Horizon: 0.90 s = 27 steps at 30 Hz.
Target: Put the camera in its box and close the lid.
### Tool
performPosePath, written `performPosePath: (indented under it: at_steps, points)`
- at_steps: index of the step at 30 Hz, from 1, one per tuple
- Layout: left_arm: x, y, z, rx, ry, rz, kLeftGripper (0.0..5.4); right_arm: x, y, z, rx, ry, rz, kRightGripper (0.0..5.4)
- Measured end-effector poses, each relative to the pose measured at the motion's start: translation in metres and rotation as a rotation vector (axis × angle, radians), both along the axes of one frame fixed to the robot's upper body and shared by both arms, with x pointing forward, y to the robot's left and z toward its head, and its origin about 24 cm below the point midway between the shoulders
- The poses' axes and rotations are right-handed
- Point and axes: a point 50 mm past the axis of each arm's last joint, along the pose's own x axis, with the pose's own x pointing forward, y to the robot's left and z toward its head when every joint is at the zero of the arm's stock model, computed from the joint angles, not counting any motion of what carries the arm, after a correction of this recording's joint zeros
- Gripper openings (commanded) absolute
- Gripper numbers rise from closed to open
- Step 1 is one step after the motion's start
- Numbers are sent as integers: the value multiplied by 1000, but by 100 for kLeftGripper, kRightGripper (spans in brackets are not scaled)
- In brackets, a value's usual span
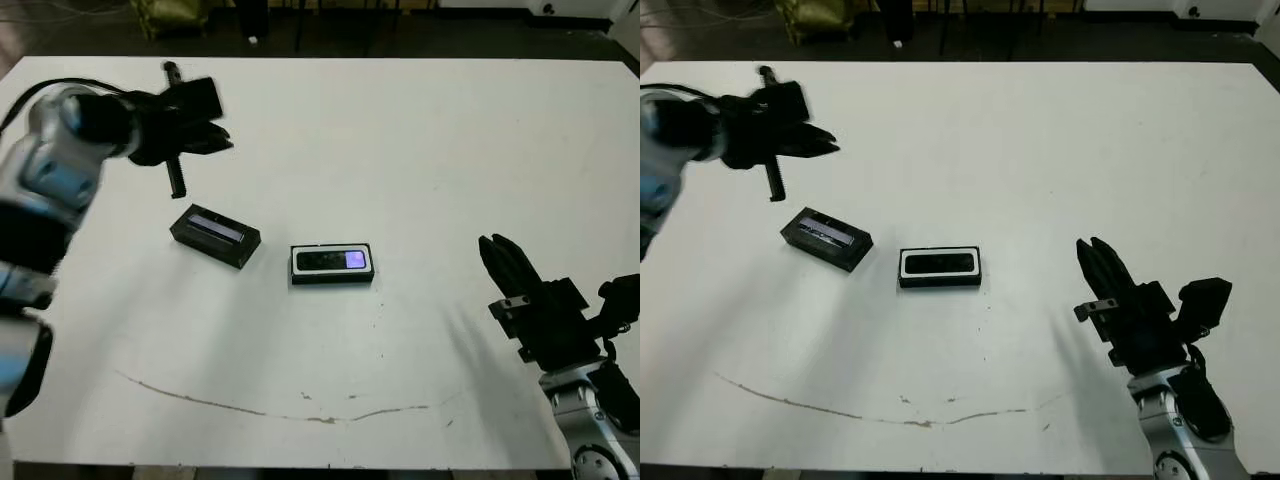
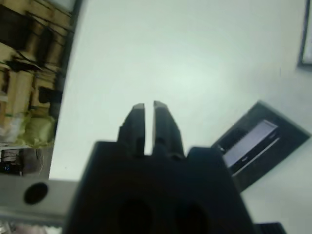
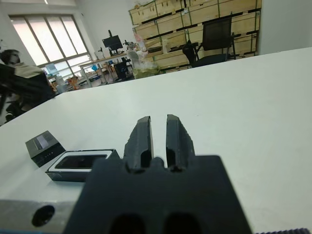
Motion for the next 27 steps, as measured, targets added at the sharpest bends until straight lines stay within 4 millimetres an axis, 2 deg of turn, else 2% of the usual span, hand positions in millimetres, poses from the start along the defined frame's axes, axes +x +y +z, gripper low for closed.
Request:
performPosePath:
  at_steps: [8, 17, 27]
  points:
    - [0, -25, -12, 122, 157, -113, 0, -1, 0, -1, 2, 8, 8, 3]
    - [-2, -34, -18, 182, 190, -166, 0, -3, 0, -6, -15, 27, 1, 3]
    - [-5, -46, -41, 315, 228, -239, 0, -6, 4, -5, -42, 33, 7, 3]
